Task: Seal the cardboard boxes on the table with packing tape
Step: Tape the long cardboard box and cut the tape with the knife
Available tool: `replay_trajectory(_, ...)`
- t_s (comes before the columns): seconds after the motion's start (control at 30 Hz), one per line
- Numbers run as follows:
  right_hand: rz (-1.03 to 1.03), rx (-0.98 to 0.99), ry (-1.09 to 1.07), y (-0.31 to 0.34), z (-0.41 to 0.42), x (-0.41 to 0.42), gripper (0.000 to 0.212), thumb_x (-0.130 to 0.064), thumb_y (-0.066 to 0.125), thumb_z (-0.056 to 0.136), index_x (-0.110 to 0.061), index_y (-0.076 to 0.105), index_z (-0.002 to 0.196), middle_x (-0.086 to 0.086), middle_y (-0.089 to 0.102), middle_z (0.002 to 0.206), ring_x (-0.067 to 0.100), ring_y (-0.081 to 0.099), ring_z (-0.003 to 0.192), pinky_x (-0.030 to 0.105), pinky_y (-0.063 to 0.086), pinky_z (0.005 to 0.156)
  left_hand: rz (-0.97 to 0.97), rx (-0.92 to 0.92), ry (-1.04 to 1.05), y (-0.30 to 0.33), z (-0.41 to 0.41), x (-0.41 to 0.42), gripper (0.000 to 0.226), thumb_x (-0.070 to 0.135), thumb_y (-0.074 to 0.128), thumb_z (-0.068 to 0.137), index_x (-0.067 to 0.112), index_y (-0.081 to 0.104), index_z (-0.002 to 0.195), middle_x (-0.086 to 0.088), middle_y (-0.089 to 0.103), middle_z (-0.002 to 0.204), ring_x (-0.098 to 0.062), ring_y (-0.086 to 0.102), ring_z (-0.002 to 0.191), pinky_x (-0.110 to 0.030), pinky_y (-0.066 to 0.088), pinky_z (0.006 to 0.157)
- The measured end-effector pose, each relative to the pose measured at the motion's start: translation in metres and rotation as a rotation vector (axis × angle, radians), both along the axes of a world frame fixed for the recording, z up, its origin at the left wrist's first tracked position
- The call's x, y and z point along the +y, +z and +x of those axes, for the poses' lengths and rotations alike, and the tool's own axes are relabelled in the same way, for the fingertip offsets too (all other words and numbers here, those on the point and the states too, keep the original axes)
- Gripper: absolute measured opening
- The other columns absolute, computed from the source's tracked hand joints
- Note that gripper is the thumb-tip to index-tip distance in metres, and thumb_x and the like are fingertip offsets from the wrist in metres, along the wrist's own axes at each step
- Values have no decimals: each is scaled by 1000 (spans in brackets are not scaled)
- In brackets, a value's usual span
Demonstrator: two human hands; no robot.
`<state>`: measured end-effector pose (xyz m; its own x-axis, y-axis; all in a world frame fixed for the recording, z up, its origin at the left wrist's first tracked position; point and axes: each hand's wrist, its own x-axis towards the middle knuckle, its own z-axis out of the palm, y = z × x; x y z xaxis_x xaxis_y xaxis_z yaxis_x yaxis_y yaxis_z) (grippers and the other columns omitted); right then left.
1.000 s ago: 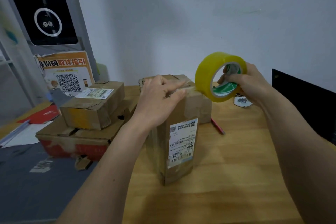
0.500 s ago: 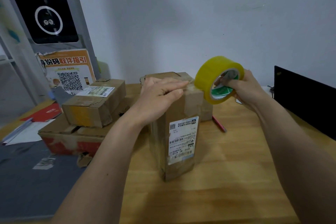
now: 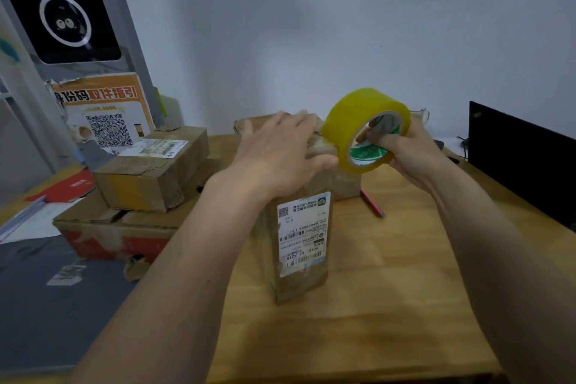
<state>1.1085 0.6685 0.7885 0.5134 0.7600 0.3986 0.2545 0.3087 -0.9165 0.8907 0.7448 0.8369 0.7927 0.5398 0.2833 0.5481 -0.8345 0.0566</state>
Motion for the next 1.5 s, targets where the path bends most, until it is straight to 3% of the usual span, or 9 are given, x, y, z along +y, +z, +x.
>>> replay_trajectory(0.1, 15, 91, 37, -9, -1, 2, 19, 8, 55, 90, -9, 61, 94, -1, 74, 77, 14, 71, 78, 30, 60, 69, -20, 15, -15, 1, 2, 1, 67, 69, 37, 92, 42, 24, 152, 13, 39, 154, -18, 31, 144, -68, 22, 111)
replay_trajectory(0.3, -30, 62, 13, -21, 5, -4, 15, 6, 57, 90, -8, 64, 89, 2, 73, 78, 16, 70, 79, 31, 59, 70, -69, 21, -55, 0, 0, 2, 63, 59, 34, 98, 35, 24, 155, 10, 26, 162, -22, 21, 149, -49, 24, 119)
replay_trajectory(0.67, -35, 125, -11, -42, 2, -4, 25, 7, 59, 88, -17, 65, 89, -6, 74, 78, 11, 72, 77, 26, 59, 65, -83, 19, -56, -1, -3, 3, 53, 58, 32, 99, 46, 27, 151, 11, 30, 159, -24, 24, 146, -47, 25, 118)
replay_trajectory(0.87, -181, -100, -79, -62, 7, -13, 41, 11, 56, 87, -28, 59, 99, 5, 64, 97, 11, 64, 89, 23, 52, 74, -99, 19, -42, -3, -3, 4, 53, 60, 32, 97, 50, 30, 149, 11, 27, 161, -25, 19, 148, -51, 24, 118)
replay_trajectory(1.07, -99, -89, -131, -67, -1, -4, 42, 8, 58, 86, -32, 60, 96, -7, 66, 91, 0, 64, 82, 16, 54, 68, -194, -117, 114, -8, -7, 7, 83, 76, 58, 76, 54, 25, 149, -4, -1, 166, -38, 0, 151, -57, 16, 118)
replay_trajectory(1.13, -112, 12, -186, -71, -8, 1, 36, 3, 61, 87, -32, 60, 98, -2, 67, 97, 9, 66, 89, 20, 55, 66, -220, -151, 193, -9, -11, 8, 98, 79, 66, 64, 52, 25, 150, -9, -8, 166, -40, -4, 151, -56, 13, 119)
replay_trajectory(1.3, -158, 806, 42, -109, -60, 14, 38, -23, 69, 84, -11, 60, 119, 10, 73, 99, 24, 70, 88, 42, 56, 78, -340, -269, 266, -11, -17, 7, 92, 76, 72, 60, 52, 39, 143, -11, -14, 165, -46, 3, 149, -55, 17, 119)
replay_trajectory(1.4, -344, 807, 211, -122, -94, 16, 43, -57, 63, 76, -19, 67, 95, 1, 68, 76, 14, 61, 63, 27, 43, 62, -363, -279, 277, -11, -23, 6, 96, 78, 70, 60, 51, 37, 145, -13, 9, 162, -39, 24, 146, -51, 29, 114)
replay_trajectory(1.5, -383, 782, 225, -116, -99, 18, 49, -66, 52, 81, -21, 68, 92, 0, 65, 79, 17, 56, 74, 31, 41, 71, -371, -353, 240, -15, -30, 6, 85, 75, 68, 66, 51, 41, 143, -9, 24, 159, -33, 30, 144, -53, 33, 114)
